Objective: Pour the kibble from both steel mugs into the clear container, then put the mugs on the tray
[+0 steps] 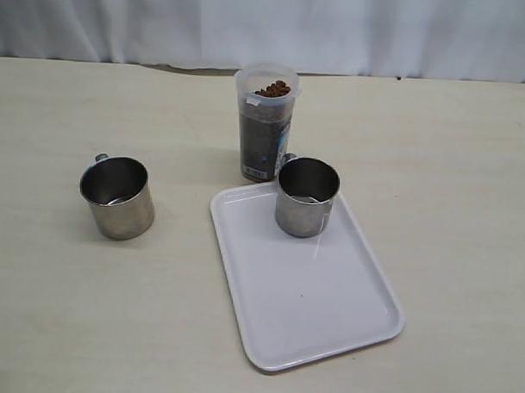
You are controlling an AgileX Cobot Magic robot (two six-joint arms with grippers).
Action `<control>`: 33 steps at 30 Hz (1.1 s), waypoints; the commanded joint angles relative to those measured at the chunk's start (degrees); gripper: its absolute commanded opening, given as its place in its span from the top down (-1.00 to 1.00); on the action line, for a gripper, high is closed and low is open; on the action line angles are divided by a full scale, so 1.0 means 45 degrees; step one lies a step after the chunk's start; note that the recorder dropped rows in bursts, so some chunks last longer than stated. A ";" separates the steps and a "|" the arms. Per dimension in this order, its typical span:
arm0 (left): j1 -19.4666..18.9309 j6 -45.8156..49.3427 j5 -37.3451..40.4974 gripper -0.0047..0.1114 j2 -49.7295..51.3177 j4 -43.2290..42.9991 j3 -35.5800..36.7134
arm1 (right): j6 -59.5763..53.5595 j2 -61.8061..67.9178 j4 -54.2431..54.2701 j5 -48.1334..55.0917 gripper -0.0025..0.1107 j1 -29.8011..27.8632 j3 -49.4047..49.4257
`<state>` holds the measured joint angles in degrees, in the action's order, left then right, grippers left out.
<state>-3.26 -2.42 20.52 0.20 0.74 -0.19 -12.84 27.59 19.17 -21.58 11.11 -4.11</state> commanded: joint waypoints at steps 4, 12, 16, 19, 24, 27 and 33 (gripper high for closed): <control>0.0066 0.0009 -0.0102 0.92 -0.0044 -0.0007 0.0043 | -0.0039 -0.4268 -0.0062 0.2434 0.86 0.0053 0.0913; 0.0066 0.0009 -0.0102 0.92 -0.0044 -0.0007 0.0043 | -0.0699 -0.6110 -0.0473 0.5256 0.86 0.0053 0.0913; 0.0066 0.0009 -0.0138 0.92 -0.0044 -0.0007 0.0043 | -0.0699 -0.6104 -0.0473 0.5672 0.86 0.0053 0.0913; 0.0066 0.0009 -0.0163 0.92 -0.0044 -0.0007 0.0043 | -0.0699 -0.6104 -0.0473 0.6222 0.86 0.0053 0.0913; 0.0066 0.0009 -0.0163 0.92 -0.0044 -0.0007 0.0043 | -0.0699 -0.6130 -0.0483 0.6469 0.86 0.0053 0.0913; 0.0066 0.0009 -0.0163 0.92 -0.0044 -0.0007 0.0043 | -0.0675 -0.6130 -0.0459 0.6543 0.86 0.0053 0.0913; 0.0066 0.0009 -0.0163 0.92 -0.0044 -0.0007 0.0043 | -0.0572 -0.6130 0.0310 0.6488 0.86 0.0053 0.0913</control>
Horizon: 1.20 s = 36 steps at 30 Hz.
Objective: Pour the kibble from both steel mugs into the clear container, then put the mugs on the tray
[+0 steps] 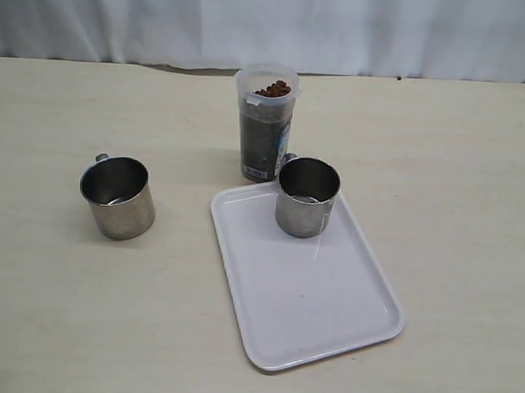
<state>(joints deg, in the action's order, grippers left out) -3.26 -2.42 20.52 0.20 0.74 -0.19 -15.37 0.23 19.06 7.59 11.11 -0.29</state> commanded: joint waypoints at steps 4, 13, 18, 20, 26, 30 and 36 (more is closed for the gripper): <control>0.0066 0.0009 -0.0163 0.92 -0.0044 -0.0007 0.0043 | -0.0010 -0.0051 0.0334 0.0008 0.86 0.0053 0.0064; 0.0066 0.0865 -0.0160 0.92 -0.0044 -0.2339 0.0043 | -0.0010 -0.0051 0.0334 0.0008 0.86 0.0053 0.0064; 0.0066 0.0895 -0.0767 0.92 -0.0044 -0.4885 0.0043 | -0.0010 -0.0051 0.0334 0.0008 0.86 0.0053 0.0064; 0.0066 0.0917 -0.1593 0.92 -0.0044 -0.6360 0.0043 | -0.0010 -0.0051 0.0334 0.0008 0.86 0.0053 0.0064; 0.0066 0.0714 -0.3756 0.92 -0.0044 -0.7081 0.0043 | -0.0010 -0.0051 0.0334 0.0008 0.86 0.0053 0.0064; 0.0066 -0.2173 -0.7603 0.92 -0.0044 -0.5103 0.0043 | -0.0010 -0.0051 0.0334 0.0008 0.86 0.0053 0.0064; 0.0066 -0.3387 -1.2075 0.92 -0.0044 -0.4989 0.0043 | -0.0010 -0.0051 0.0334 0.0008 0.86 0.0053 0.0064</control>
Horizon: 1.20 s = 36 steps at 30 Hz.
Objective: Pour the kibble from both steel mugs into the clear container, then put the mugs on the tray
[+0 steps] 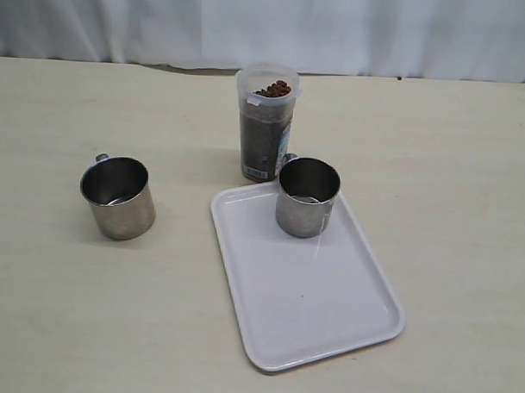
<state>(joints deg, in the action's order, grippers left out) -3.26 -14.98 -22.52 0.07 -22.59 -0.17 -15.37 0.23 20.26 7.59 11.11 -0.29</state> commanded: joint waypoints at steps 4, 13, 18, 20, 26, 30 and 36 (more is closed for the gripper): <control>0.0066 -0.1145 -0.4232 0.92 -0.0016 0.0165 0.0037 | -0.0010 -0.0051 0.0066 0.0008 0.86 0.0053 0.0064; 0.0066 -0.2373 -0.1766 0.92 -0.0016 -0.0159 0.0037 | -0.0010 -0.0051 0.0066 0.0008 0.86 0.0053 0.0064; 0.0066 -0.2598 -0.2305 0.92 -0.0016 -0.0217 0.0037 | -0.0032 -0.0051 0.0066 0.0008 0.86 0.0053 0.0064; -0.0051 -0.2244 0.0363 0.92 -0.0016 0.0266 0.0037 | -0.0032 -0.0051 0.0066 0.0008 0.86 0.0053 0.0064; -0.0598 -0.0601 0.0864 0.92 0.2818 0.0549 0.0037 | -0.0032 -0.0051 0.0066 0.0008 0.86 0.0110 0.0064; -0.0781 -0.0213 0.0486 0.92 0.5291 0.0516 0.0037 | -0.0032 -0.0051 0.0066 0.0008 0.86 0.0245 0.0064; -0.0731 -0.0669 -0.1201 0.92 0.7743 0.0367 0.0037 | -0.0032 -0.0051 0.0066 0.0008 0.86 0.0245 0.0064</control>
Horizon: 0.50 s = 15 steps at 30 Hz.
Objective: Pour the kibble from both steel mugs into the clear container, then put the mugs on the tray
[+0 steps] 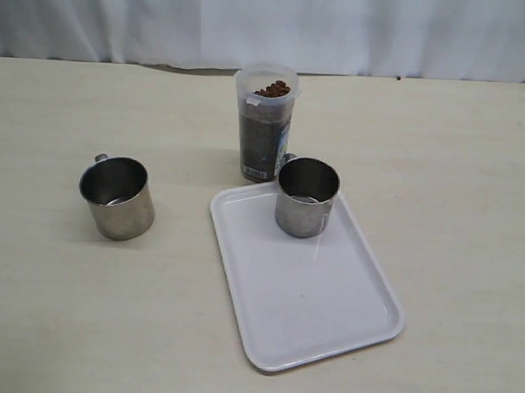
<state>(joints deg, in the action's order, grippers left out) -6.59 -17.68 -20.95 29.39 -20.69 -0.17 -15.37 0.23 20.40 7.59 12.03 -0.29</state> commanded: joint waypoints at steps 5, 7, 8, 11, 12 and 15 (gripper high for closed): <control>-0.0022 0.0380 -0.2794 0.92 0.4781 0.0202 -0.0132 | -0.0032 -0.0051 0.0035 0.0008 0.86 0.0039 0.0064; -0.0022 0.0774 -0.3555 0.92 0.6631 0.0175 -0.0226 | -0.0032 -0.0051 0.0035 0.0008 0.86 0.0039 0.0064; -0.0022 0.1272 -0.4509 0.92 0.7887 -0.0098 -0.0226 | -0.0032 -0.0051 0.0035 0.0008 0.86 0.0039 0.0064; -0.0022 0.1702 -0.6984 0.92 1.0653 -0.1080 -0.0154 | -0.0032 -0.0051 0.0035 0.0008 0.86 0.0039 0.0064; -0.0022 0.1863 -0.7805 0.92 1.1387 -0.1318 -0.0154 | -0.0032 -0.0051 0.0035 0.0008 0.86 0.0039 0.0064; -0.0022 0.3238 -1.0088 0.92 1.3874 -0.1928 -0.0154 | -0.0032 -0.0051 0.0035 0.0008 0.86 0.0039 0.0064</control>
<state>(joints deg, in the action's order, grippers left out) -6.59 -7.79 -56.18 83.60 -26.89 -1.00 -15.37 0.23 20.40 7.59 12.03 -0.29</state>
